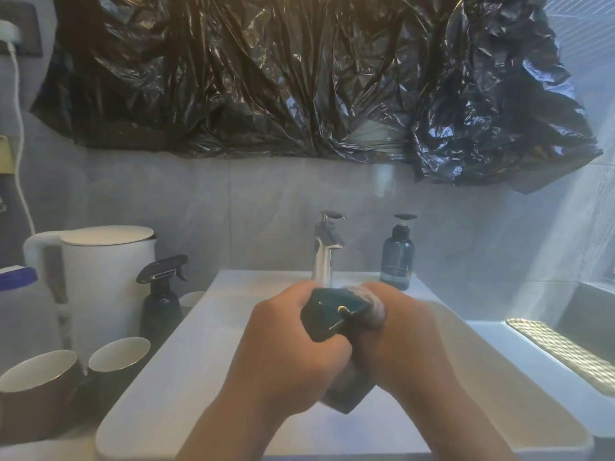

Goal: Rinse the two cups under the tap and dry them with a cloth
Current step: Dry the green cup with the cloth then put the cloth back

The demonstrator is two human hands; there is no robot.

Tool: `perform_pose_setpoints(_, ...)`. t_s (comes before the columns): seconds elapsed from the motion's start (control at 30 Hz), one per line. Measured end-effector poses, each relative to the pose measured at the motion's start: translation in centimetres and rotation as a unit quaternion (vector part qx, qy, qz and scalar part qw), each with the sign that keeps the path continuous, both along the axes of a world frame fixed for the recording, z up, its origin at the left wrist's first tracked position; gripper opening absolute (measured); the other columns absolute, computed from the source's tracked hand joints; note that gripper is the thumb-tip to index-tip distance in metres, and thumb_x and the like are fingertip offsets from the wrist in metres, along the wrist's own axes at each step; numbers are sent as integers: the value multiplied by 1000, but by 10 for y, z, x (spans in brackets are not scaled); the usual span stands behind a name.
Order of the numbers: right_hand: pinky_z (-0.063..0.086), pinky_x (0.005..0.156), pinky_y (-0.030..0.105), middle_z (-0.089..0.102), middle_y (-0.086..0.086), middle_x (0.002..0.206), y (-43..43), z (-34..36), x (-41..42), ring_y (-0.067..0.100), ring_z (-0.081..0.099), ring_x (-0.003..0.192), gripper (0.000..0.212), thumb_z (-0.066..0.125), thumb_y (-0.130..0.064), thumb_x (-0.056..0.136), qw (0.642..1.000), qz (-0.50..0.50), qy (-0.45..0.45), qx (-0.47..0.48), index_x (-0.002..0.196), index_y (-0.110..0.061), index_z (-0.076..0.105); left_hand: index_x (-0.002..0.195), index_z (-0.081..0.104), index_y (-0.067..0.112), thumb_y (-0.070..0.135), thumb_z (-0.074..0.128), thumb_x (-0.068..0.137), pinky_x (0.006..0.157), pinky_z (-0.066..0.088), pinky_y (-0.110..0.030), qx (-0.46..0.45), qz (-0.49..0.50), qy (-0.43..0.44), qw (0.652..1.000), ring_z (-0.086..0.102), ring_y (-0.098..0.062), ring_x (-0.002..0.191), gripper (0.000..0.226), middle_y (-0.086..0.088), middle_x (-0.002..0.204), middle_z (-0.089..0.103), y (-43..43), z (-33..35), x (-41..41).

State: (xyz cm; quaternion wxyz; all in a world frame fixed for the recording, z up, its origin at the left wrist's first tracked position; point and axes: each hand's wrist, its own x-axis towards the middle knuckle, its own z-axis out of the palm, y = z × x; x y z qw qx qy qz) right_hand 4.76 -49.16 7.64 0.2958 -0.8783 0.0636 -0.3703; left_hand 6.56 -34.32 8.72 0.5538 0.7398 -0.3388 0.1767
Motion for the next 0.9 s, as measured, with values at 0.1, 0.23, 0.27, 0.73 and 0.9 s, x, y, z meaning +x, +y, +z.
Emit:
perform_pose_setpoints(0.1,44,60,9,66,-7,66,3,0,1,3,57,69,13,65,-26,83,999,-9,-1,38,72,-21,63,84,73,32,16,57,54,55,48,-15,-38,25,-10,999,66,-8,68,38,13,72,72,-2,-4,0)
perform_pose_setpoints(0.23,32,33,12,68,10,63,12,-1,4,9,48,43,18,60,-13,84,978,62,84,181,67,-8,59,82,70,26,12,58,56,56,51,-18,-90,68,-30,993,66,-12,69,32,12,74,71,0,-4,3)
perform_pose_setpoints(0.27,33,34,14,67,13,63,13,-2,5,13,48,45,18,59,-13,83,972,73,90,202,66,-8,58,83,69,27,14,59,57,57,50,-15,-85,68,-21,994,66,-9,70,31,15,76,70,1,-3,4)
perform_pose_setpoints(0.73,42,62,7,58,-15,61,8,-1,-5,-3,52,58,31,64,-30,84,998,4,7,-54,63,-36,42,63,62,26,23,57,55,43,36,-13,30,21,47,998,52,-3,47,10,14,53,59,6,-1,10)
perform_pose_setpoints(0.9,36,48,16,63,-1,61,10,-4,7,8,51,54,20,60,-22,85,998,-9,24,51,66,-19,54,77,70,25,16,58,54,45,45,-13,-91,52,19,994,63,-6,56,28,12,64,68,2,0,1)
